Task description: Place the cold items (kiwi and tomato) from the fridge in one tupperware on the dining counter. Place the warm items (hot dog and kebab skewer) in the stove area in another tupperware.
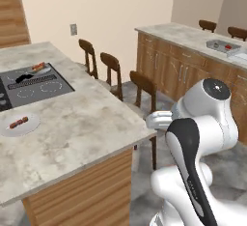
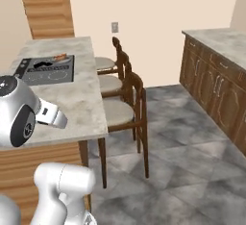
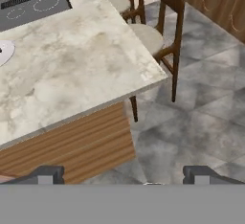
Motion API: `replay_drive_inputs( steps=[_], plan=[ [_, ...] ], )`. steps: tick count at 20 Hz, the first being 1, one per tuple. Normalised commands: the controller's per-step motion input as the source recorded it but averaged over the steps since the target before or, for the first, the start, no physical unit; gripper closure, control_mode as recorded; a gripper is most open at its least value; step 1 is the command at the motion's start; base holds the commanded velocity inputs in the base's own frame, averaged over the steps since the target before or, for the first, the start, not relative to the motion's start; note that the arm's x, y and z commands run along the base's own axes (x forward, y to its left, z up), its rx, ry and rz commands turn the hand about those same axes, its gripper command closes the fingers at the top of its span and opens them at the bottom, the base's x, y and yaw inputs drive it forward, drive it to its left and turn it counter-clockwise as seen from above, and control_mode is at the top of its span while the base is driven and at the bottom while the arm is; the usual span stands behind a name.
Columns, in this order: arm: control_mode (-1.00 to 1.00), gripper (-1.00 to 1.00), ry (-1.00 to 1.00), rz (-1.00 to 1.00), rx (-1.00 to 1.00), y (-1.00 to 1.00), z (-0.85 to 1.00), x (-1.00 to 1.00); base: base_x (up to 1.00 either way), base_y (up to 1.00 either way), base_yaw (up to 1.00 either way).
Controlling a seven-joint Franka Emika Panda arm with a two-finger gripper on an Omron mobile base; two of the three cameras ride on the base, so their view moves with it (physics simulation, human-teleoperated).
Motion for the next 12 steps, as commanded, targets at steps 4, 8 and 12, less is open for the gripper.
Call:
replay_drive_inputs(
  steps=[4,8,12],
  plan=[
    [1.0,-1.0,0.0,0.0,0.0,0.0,0.0,0.0,-0.22,1.0,-0.01],
    [1.0,-1.0,0.0,0.0,0.0,0.0,0.0,0.0,-0.19,1.0,-0.02],
    [1.0,-1.0,0.0,0.0,0.0,0.0,0.0,0.0,-0.15,1.0,-0.02]
  ],
)
